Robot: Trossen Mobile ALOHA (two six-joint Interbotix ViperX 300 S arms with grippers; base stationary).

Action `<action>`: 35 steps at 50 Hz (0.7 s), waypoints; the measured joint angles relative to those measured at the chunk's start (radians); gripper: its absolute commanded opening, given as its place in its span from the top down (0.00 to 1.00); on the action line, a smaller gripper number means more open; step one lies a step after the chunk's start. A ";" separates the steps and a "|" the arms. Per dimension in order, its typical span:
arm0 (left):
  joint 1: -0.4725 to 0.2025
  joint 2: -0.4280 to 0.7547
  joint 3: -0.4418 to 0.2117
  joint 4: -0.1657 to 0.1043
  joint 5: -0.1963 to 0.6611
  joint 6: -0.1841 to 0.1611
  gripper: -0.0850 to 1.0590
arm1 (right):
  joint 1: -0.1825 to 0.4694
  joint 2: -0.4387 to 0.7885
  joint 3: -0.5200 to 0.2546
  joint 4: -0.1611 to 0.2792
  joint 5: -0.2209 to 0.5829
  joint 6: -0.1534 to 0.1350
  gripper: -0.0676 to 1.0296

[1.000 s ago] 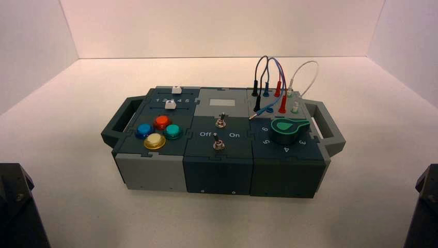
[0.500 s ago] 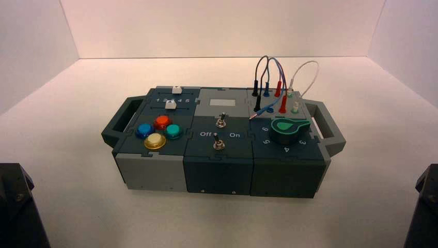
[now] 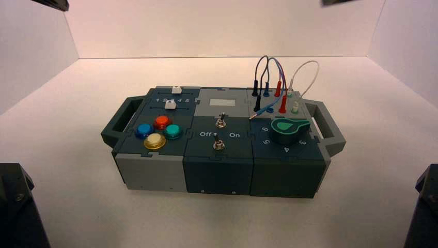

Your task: Move the bottom slider to position 1.

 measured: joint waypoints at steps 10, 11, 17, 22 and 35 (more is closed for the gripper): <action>-0.081 0.011 -0.015 -0.006 0.107 -0.002 0.95 | 0.087 0.095 -0.032 0.002 0.049 0.000 0.96; -0.092 0.012 -0.014 -0.006 0.114 -0.002 0.95 | 0.107 0.112 -0.043 0.003 0.060 0.000 0.96; -0.138 0.034 -0.015 -0.006 0.129 -0.002 0.95 | 0.158 0.166 -0.077 0.037 0.095 0.000 0.96; -0.156 0.063 -0.015 -0.008 0.129 -0.002 0.95 | 0.193 0.230 -0.117 0.095 0.121 0.000 0.96; -0.183 0.133 0.003 -0.008 0.091 -0.002 0.95 | 0.272 0.437 -0.252 0.249 0.149 0.000 0.96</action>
